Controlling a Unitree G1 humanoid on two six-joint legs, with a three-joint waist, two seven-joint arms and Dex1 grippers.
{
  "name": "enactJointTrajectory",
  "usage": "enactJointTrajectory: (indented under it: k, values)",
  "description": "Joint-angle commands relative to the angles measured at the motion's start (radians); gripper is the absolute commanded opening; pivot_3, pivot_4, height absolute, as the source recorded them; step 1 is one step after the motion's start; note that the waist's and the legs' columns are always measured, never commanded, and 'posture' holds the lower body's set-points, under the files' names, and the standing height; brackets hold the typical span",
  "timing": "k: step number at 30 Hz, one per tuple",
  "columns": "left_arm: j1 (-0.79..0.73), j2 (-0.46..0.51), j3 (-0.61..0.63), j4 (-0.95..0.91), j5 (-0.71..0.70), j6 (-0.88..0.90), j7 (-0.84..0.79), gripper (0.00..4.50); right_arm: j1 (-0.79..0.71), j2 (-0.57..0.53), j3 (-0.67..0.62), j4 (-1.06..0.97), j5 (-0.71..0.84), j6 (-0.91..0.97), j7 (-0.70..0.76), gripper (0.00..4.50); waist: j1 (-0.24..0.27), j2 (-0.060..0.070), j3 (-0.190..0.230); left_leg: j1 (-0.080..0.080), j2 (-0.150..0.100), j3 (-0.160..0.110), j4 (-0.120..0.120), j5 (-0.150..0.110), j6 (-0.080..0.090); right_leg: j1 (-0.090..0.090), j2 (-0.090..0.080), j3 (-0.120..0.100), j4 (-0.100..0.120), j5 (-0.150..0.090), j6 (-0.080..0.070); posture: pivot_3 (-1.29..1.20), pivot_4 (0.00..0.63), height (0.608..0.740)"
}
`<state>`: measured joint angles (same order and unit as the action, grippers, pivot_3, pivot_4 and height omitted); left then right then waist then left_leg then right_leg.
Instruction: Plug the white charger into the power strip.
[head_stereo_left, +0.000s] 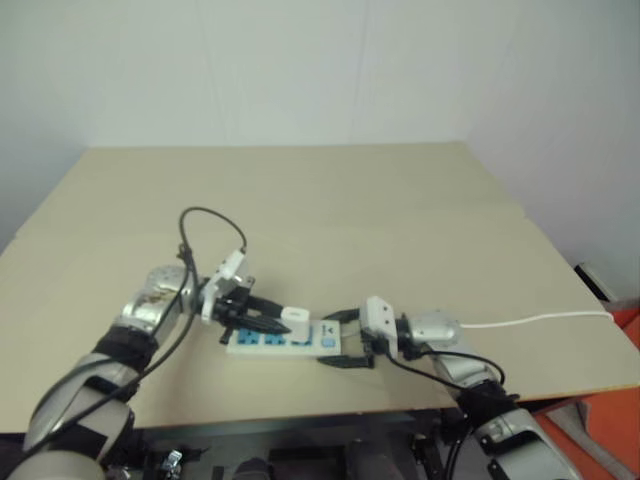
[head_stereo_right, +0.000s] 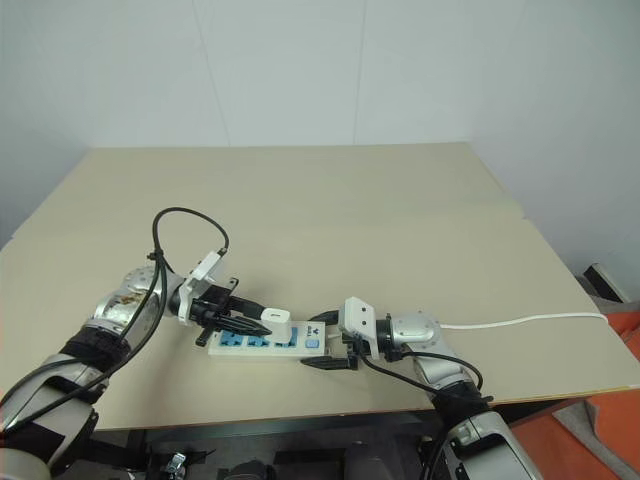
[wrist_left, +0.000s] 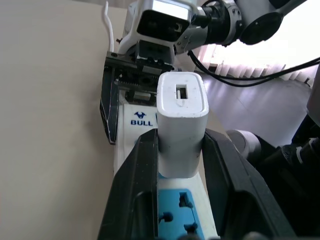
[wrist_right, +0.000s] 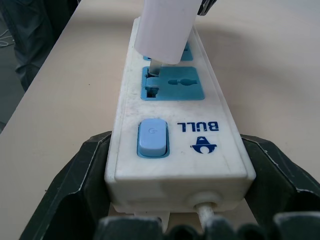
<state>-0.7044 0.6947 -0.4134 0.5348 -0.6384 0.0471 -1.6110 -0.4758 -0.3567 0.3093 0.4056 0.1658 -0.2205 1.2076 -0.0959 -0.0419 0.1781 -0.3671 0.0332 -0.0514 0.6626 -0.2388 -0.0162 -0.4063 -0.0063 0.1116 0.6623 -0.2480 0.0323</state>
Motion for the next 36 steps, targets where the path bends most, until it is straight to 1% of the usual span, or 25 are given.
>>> enactJointTrajectory:
  k: [1, 10, 19, 36]
  values:
    - [-0.001, -0.028, 0.076, -0.015, 0.049, 0.015, 0.003, 0.96, 0.023, -0.011, 0.032, 0.065, -0.079, 0.01, -0.03, 3.44, 0.001, 0.0, 0.0, 0.0, 0.0, 0.0, 0.0, 0.0, 0.0, 0.0, 0.0, 0.0, 0.0, 0.0, 0.0, 0.0, 0.15, 0.74]
    - [0.046, -0.064, 0.145, -0.07, 0.113, 0.067, -0.003, 0.96, 0.026, -0.017, 0.039, 0.064, -0.092, 0.002, -0.043, 3.44, -0.002, 0.0, 0.0, 0.001, 0.0, 0.0, 0.0, 0.0, 0.0, 0.001, 0.0, 0.0, 0.0, 0.0, 0.0, 0.0, 0.15, 0.74]
    - [0.069, -0.056, 0.156, -0.126, 0.131, 0.11, -0.003, 0.96, 0.029, -0.018, 0.042, 0.065, -0.096, -0.002, -0.051, 3.44, -0.002, 0.0, 0.0, 0.002, 0.0, 0.0, 0.0, 0.0, 0.0, 0.001, 0.0, 0.0, 0.0, 0.0, 0.0, 0.0, 0.15, 0.74]
    - [0.058, -0.077, 0.163, -0.034, 0.188, 0.031, -0.003, 0.96, 0.037, -0.019, 0.052, 0.063, -0.099, -0.014, -0.062, 3.44, -0.003, 0.0, -0.001, 0.005, 0.0, 0.001, -0.002, 0.0, 0.0, 0.003, 0.0, 0.001, -0.001, 0.0, 0.0, 0.0, 0.15, 0.74]
